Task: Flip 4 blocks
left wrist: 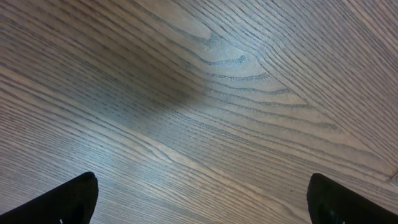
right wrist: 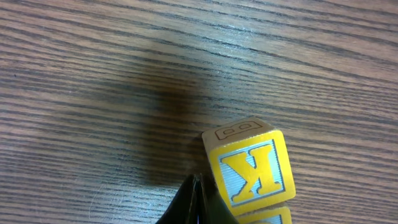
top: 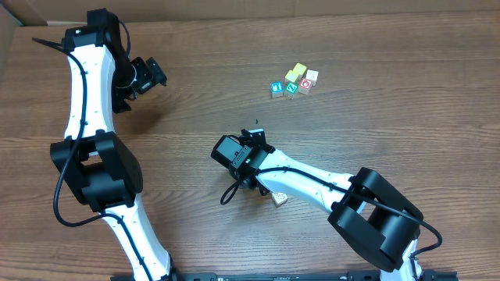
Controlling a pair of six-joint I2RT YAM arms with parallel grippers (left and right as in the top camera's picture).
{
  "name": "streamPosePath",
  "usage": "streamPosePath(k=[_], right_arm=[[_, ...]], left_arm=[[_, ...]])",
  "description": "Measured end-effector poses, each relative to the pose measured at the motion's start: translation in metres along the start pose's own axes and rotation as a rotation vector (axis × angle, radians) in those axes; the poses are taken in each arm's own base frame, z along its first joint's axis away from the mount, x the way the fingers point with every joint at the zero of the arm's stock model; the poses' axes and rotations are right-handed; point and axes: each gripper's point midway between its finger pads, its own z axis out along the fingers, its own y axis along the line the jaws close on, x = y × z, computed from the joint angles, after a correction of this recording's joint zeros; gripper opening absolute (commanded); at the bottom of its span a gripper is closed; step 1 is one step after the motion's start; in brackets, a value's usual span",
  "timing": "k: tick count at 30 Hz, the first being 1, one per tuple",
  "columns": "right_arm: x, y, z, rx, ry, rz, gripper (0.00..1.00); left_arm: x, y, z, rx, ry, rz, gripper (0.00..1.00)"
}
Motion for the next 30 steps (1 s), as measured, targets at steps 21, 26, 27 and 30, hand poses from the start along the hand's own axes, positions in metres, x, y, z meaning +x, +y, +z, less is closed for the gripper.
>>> streamPosePath(k=[21, 26, 27, 30], right_arm=[[-0.016, 0.008, 0.003, -0.081, -0.012, 0.066, 0.04], [-0.021, 0.02, 0.001, -0.146, -0.015, 0.067, 0.04], [-0.022, 0.019, 0.002, -0.147, -0.013, 0.069, 0.04], [-0.026, 0.012, 0.004, -0.137, -0.013, 0.086, 0.04]], left_arm=[[0.0, 0.0, 0.0, 0.0, 0.001, 0.0, 1.0], [0.0, 0.0, 0.0, 0.0, 0.0, 0.0, 1.0], [0.0, 0.0, 0.0, 0.0, 0.0, 0.0, 1.0], [0.0, 0.0, 0.0, 0.0, 0.0, 0.0, 1.0]])
